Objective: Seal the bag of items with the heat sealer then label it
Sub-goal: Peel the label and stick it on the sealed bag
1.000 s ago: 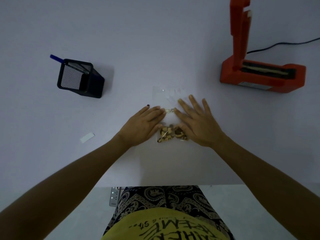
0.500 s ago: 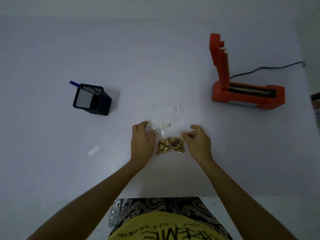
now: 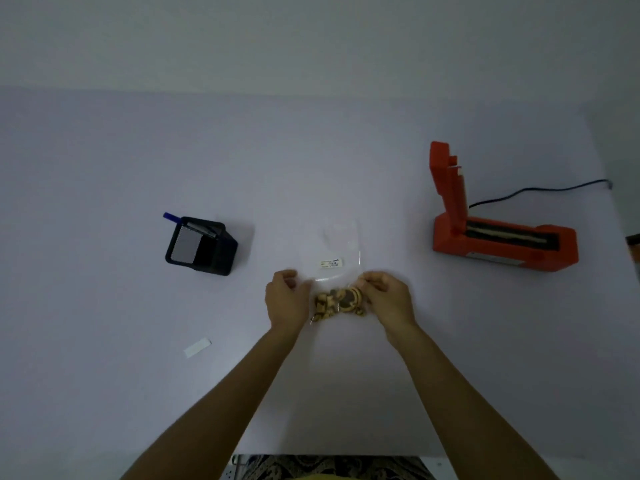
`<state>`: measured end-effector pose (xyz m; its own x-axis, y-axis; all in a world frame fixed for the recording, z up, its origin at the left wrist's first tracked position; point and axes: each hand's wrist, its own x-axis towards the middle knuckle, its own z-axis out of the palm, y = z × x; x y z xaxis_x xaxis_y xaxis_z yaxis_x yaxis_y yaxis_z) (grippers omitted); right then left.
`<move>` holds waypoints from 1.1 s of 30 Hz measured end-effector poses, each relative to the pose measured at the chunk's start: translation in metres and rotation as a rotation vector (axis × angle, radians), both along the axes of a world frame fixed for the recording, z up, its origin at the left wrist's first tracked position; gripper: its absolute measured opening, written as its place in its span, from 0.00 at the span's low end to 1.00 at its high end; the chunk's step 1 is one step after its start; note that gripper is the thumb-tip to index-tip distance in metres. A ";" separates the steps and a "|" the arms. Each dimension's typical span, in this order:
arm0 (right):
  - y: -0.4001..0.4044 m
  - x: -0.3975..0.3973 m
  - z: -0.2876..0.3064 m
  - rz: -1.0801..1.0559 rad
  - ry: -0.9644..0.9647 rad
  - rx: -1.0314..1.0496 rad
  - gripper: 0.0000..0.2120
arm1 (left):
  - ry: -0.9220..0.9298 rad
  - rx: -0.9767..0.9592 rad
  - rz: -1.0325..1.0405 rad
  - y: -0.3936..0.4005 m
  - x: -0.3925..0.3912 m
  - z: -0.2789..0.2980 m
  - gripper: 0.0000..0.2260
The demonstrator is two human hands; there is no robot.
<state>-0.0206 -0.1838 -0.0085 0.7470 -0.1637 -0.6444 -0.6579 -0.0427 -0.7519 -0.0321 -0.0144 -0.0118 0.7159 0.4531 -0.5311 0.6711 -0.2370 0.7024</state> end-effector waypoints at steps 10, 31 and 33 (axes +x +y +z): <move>0.022 0.109 -0.010 -0.048 -0.046 -0.015 0.08 | -0.092 -0.031 0.035 0.024 0.108 -0.004 0.05; 0.034 0.173 -0.022 -0.022 -0.132 -0.433 0.08 | -0.176 0.127 -0.086 0.030 0.178 -0.016 0.04; 0.034 0.172 -0.020 -0.024 -0.136 -0.431 0.12 | -0.183 0.117 -0.078 0.031 0.177 -0.017 0.06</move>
